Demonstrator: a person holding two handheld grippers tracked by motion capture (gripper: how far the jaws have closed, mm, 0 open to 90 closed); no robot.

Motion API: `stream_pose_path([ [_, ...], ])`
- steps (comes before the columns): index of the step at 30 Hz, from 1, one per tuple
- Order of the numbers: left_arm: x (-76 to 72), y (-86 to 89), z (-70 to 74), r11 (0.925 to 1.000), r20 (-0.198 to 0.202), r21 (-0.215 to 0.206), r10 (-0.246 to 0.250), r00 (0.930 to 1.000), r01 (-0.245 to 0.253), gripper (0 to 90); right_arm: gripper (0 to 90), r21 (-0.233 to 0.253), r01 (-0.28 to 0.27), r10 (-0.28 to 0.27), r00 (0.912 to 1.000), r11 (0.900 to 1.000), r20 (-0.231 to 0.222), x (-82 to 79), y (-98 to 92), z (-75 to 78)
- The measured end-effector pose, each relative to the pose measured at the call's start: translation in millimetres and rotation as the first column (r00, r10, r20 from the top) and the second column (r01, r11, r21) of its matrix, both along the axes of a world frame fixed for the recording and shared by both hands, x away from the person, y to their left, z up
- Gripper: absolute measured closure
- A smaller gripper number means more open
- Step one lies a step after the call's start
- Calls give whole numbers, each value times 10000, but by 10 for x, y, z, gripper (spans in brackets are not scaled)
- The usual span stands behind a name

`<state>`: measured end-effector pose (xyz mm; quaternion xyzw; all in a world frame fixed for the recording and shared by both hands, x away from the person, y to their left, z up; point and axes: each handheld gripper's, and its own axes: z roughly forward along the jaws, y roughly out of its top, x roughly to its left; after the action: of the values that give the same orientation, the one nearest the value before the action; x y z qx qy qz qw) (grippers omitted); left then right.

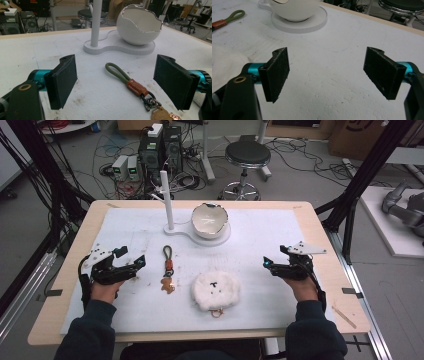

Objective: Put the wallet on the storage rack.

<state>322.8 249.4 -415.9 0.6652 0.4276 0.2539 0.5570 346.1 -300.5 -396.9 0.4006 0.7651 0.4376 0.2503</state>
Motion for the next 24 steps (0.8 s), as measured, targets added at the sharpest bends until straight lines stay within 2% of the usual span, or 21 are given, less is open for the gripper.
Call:
stream_pose_path([
  [8,29,-35,-8,10000,-83,-19,-67,9999,67,190,213,211,-181,184,9997,9996,-167,-17,4,-28],
  [11,30,-36,-9,10000,-86,-29,-88,9999,88,192,214,201,-586,593,9977,9981,-331,-35,48,-48],
  [13,28,-39,-8,9999,-72,-35,-117,9999,117,192,219,267,-1085,1098,9924,9937,-553,-52,97,-55],
  [16,21,-52,-1,9998,-53,-18,-187,9998,187,192,262,222,-1523,1535,9858,9881,-682,-82,149,-57],
  [22,17,-95,-3,9991,-75,155,-400,9992,401,196,261,44,-2002,1997,9752,9797,-953,-114,299,-94],
  [24,15,-111,-2,9987,-66,174,-471,9989,472,196,261,214,-2197,2207,9692,9753,-1093,-133,367,-98],
])
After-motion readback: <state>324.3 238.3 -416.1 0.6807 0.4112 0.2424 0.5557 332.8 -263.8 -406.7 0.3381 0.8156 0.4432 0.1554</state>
